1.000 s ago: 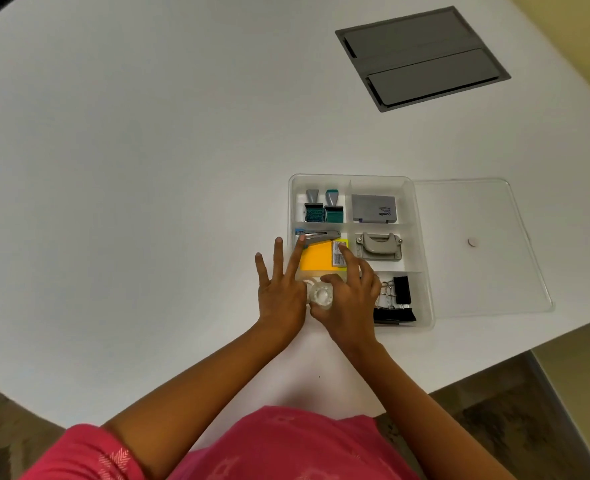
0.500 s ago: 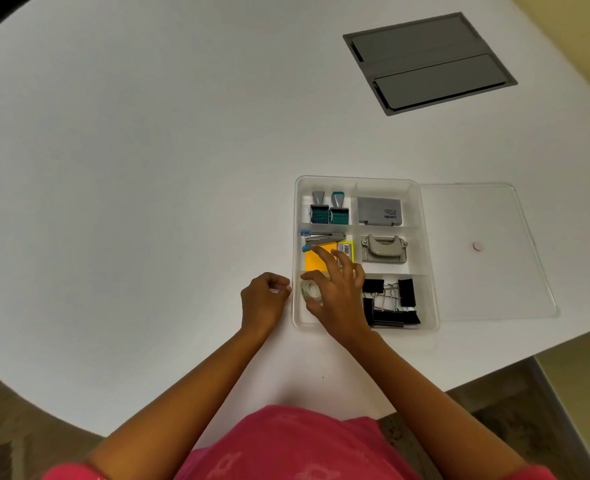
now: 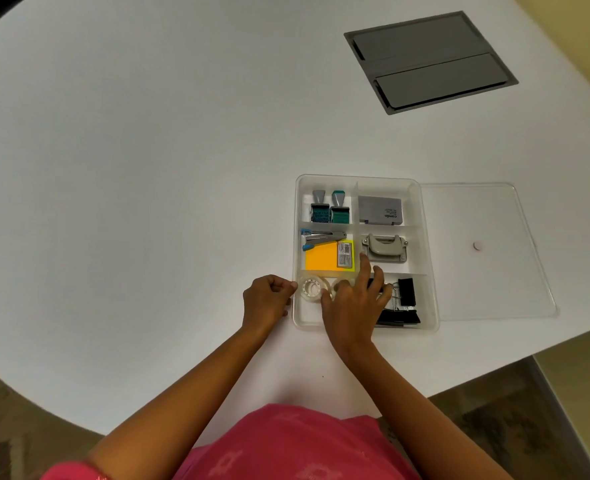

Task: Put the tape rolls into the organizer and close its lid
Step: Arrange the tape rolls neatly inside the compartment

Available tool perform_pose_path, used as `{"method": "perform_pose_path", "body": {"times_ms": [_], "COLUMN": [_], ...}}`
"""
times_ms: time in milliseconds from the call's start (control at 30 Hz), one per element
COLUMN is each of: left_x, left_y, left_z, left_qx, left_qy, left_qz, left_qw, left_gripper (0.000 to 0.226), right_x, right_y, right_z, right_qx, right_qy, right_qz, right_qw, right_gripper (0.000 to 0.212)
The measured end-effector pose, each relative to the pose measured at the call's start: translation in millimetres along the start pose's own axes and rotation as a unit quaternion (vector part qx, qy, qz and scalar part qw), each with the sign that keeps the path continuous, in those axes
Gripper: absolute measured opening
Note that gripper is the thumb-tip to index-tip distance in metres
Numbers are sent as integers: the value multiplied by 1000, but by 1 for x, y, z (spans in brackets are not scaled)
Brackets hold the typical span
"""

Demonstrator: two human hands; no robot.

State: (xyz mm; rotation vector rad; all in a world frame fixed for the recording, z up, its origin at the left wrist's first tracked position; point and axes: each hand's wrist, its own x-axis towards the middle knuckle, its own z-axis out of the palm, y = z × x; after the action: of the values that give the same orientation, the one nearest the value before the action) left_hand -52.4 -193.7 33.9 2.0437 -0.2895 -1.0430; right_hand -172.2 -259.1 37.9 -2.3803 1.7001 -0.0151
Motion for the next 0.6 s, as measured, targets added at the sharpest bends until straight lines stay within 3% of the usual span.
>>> {"method": "perform_pose_path", "body": {"times_ms": [267,600], "left_x": [-3,-8], "left_y": [-3,-4], "left_z": [3,3], "left_qx": [42,52], "left_qy": [10,18], "left_qz": [26,40], "left_qw": [999,998], "left_gripper": [18,22], "right_x": [15,12], "right_y": [-7,-11], "right_z": [8,12], "right_qx": [-54,14], "right_qy": [-17,-25], "right_qz": [18,37], "right_qw": [998,999], "right_gripper": [56,38]}}
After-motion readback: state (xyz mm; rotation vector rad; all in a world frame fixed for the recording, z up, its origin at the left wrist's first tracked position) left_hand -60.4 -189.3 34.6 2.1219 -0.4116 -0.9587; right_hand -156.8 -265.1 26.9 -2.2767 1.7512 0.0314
